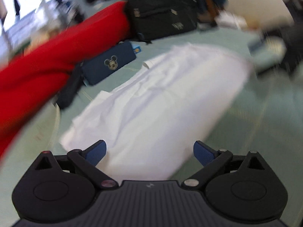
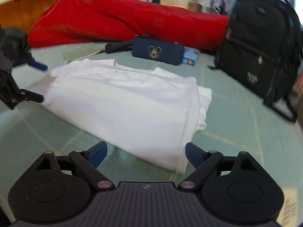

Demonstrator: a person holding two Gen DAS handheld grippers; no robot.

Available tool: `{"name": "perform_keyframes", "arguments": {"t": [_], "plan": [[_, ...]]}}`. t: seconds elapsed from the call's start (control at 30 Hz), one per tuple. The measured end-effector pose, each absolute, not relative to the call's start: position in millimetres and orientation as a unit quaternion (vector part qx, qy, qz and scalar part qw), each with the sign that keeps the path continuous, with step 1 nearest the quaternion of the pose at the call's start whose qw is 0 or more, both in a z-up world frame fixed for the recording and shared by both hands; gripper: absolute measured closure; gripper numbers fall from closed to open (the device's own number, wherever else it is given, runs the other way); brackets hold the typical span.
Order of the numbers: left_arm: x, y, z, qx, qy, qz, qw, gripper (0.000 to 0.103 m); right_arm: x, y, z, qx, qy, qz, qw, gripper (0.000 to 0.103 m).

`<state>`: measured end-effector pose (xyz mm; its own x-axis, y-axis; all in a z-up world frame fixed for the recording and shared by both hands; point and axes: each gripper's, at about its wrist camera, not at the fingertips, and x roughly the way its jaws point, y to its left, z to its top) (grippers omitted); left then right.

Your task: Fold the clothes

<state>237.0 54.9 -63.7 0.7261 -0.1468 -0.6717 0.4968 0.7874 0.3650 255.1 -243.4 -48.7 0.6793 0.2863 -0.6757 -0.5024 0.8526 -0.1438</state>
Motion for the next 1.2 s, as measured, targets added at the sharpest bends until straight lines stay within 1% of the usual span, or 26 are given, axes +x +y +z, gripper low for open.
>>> {"name": "perform_keyframes", "arguments": {"t": [0.1,0.2,0.33,0.43,0.97,1.07,1.1,1.2], "plan": [[214,46,-68,0.366,0.305,-0.166,0.863,0.005,252,-233,-48,-0.221,0.327,0.213,0.894,0.006],[207,46,-79,0.423,0.293,-0.138,0.846,0.005,248,-223,-51,-0.292,0.315,0.198,0.881,0.006],[208,46,-87,0.469,0.275,-0.113,0.831,0.004,247,-216,-70,-0.395,0.305,0.159,0.852,0.006],[213,38,-92,0.496,0.262,-0.109,0.821,0.004,248,-210,-77,-0.426,0.294,0.159,0.841,0.006],[237,-29,-101,0.53,0.199,-0.147,0.811,0.005,259,-127,-75,-0.47,0.226,0.243,0.818,0.006],[235,-27,-103,0.538,0.196,-0.145,0.806,0.004,254,-122,-81,-0.506,0.209,0.247,0.8,0.005],[234,-23,-103,0.542,0.199,-0.142,0.804,0.004,253,-122,-83,-0.518,0.203,0.246,0.794,0.003],[232,-2,-103,0.552,0.21,-0.12,0.798,0.004,259,-142,-82,-0.54,0.211,0.227,0.783,0.0]]}}
